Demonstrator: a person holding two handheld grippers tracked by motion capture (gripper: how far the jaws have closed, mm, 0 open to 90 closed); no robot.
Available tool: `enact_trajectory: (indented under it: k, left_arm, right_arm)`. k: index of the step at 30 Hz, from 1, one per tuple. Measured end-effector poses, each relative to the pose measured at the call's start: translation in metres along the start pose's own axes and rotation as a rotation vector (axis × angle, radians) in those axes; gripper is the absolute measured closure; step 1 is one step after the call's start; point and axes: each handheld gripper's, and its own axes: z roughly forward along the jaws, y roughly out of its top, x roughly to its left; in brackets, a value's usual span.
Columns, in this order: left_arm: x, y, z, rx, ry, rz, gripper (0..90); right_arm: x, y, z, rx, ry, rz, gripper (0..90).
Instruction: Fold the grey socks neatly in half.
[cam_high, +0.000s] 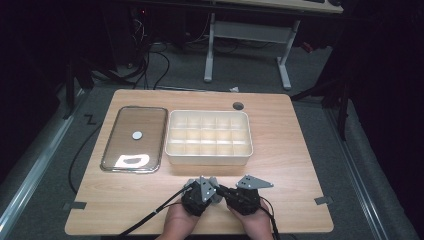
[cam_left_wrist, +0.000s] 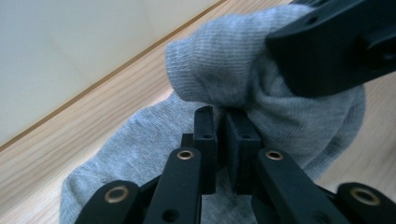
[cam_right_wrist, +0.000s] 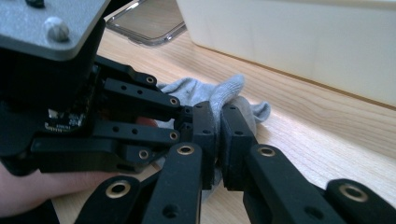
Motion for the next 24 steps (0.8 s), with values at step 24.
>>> enact_trajectory:
  k: [24]
  left_arm:
    - [0.071, -0.051, -0.041, -0.038, -0.161, -0.283, 63.6]
  right_arm:
    - [-0.005, -0.003, -0.002, 0.005, -0.053, -0.006, 86.9]
